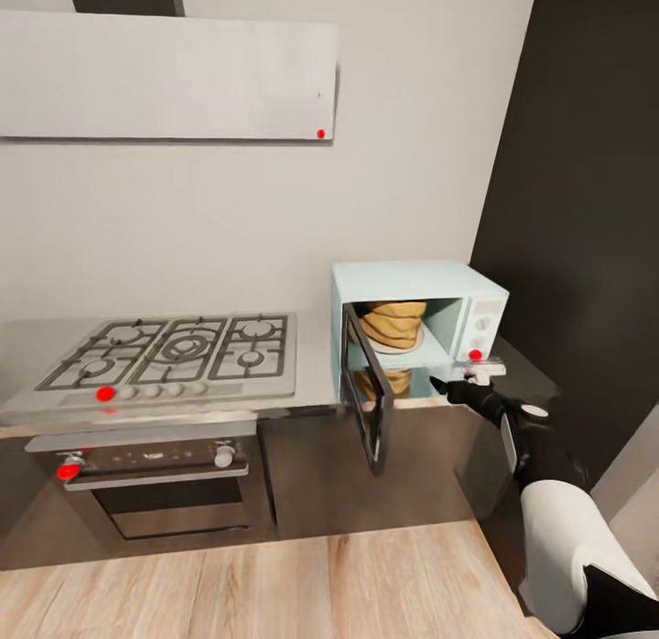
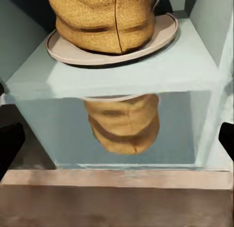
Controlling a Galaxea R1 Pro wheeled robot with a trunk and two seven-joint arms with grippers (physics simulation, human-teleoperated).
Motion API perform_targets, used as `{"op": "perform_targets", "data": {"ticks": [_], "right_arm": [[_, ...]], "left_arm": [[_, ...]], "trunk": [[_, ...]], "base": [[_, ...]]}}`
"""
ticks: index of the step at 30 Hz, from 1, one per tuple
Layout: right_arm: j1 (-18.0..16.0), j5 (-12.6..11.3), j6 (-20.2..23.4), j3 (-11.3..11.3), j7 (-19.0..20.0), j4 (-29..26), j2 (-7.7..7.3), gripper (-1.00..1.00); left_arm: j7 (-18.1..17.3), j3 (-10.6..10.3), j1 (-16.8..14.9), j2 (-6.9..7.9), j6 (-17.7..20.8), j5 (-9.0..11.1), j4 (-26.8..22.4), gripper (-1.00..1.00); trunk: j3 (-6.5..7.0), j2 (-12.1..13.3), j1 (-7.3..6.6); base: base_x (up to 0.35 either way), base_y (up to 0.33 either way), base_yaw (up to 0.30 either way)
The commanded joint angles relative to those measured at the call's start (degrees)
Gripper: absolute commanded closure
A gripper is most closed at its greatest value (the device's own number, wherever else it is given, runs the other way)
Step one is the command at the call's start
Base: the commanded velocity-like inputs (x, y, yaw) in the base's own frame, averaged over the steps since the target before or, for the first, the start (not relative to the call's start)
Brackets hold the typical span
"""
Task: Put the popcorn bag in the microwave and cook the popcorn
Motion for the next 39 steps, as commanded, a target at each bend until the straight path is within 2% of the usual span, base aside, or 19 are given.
{"op": "perform_targets", "data": {"ticks": [1,4,6,9,13,17,19,20,23,25,27,30,31,33,34,37,39], "right_arm": [[-0.06,0.26,1.20,-0.24,0.45,0.08,-0.17,-1.00],[0.00,1.59,3.91,-0.21,0.50,0.27,-0.40,-1.00],[1.57,6.19,6.38,-0.28,0.51,0.32,-0.41,-1.00],[4.89,8.73,7.14,-0.37,0.51,0.30,-0.46,-1.00],[10.22,9.34,7.32,-0.37,0.44,0.36,-1.39,-1.00],[16.30,9.38,7.46,-0.39,0.17,0.49,-1.61,-1.00],[20.24,9.34,7.40,-0.41,0.12,2.38,-1.65,-1.00],[20.99,9.33,7.38,-0.43,0.10,3.31,-1.67,-1.00],[22.52,9.54,6.95,-0.46,-0.98,11.39,-2.31,-1.00],[22.67,9.70,6.68,-0.40,-4.84,19.64,-3.69,-1.00],[22.69,9.75,6.60,-0.39,-7.60,23.76,-4.05,-1.00],[22.70,9.68,6.61,-0.38,-15.40,32.09,-4.27,-1.00],[22.71,9.67,6.51,-0.32,-22.09,38.25,-4.26,-1.00],[22.93,9.54,5.61,-0.30,-29.78,43.76,-4.03,-1.00],[23.71,9.46,4.92,-0.29,-31.59,44.72,-3.90,-1.00],[31.45,9.33,-1.77,-0.22,-34.64,46.21,-3.56,-1.00],[33.38,9.39,-3.36,-0.16,-35.16,46.35,-3.33,-1.00]], "left_arm": [[0.16,0.08,0.02,-0.02,-0.07,0.16,-0.09,-1.00],[0.16,0.08,0.02,-0.02,-0.10,0.16,-0.09,-1.00],[0.14,0.08,0.02,-0.02,-0.09,0.16,-0.09,-1.00],[0.12,0.08,0.02,-0.02,-0.12,0.16,-0.10,-1.00],[0.13,0.13,0.02,-0.02,-0.13,0.16,-0.16,-1.00],[0.16,0.16,0.02,-0.02,-0.13,0.16,-0.17,-1.00],[0.17,0.17,0.02,-0.02,-0.13,0.16,-0.17,-1.00],[0.17,0.17,0.02,-0.02,-0.16,0.16,-0.21,-1.00],[0.17,0.17,0.02,-0.02,-0.21,0.34,-0.26,-1.00],[0.17,0.17,0.02,-0.02,-0.21,0.42,-0.23,-1.00],[0.17,0.17,0.02,-0.02,-0.21,0.47,-0.20,-1.00],[0.17,0.17,0.02,-0.02,-0.21,0.50,-0.18,-1.00],[0.17,0.17,0.02,-0.02,-0.21,0.51,-0.18,-1.00],[0.17,0.17,0.02,-0.04,-0.21,0.51,-0.17,-1.00],[0.17,0.17,0.02,-0.05,-0.21,0.51,-0.17,-1.00],[0.17,0.17,0.02,-0.10,-0.21,0.51,-0.17,-1.00],[0.17,0.17,0.02,-0.10,-0.23,0.51,-0.17,-1.00]], "trunk": [[-0.06,-0.05,-0.02],[-0.06,-0.05,-0.02],[-0.06,-0.05,-0.02],[-0.06,-0.05,-0.02],[-0.06,-0.05,-0.02],[-0.06,-0.05,-0.02],[-0.06,-0.05,-0.02],[-0.06,-0.05,-0.02],[-0.06,-0.05,-0.02],[-0.06,-0.05,-0.02],[-0.06,-0.05,-0.02],[-0.06,-0.05,-0.02],[-0.06,-0.05,-0.02],[-0.06,-0.05,-0.02],[-0.06,-0.05,-0.02],[-0.06,-0.05,-0.02],[-0.06,-0.05,-0.02]], "base": [[-0.300,-0.094,0.000],[-0.298,-0.094,0.000],[-0.213,-0.074,0.000],[-0.071,-0.024,0.000],[-0.009,-0.003,0.000],[0.000,0.000,0.000],[0.000,0.000,0.000],[0.000,0.000,0.000],[0.000,0.000,0.000],[0.000,0.000,0.000],[0.000,0.000,0.000],[0.000,0.000,0.000],[0.000,0.000,0.000],[0.000,0.000,0.000],[0.000,0.000,0.000],[0.000,0.000,0.000],[0.000,0.000,0.000]]}}
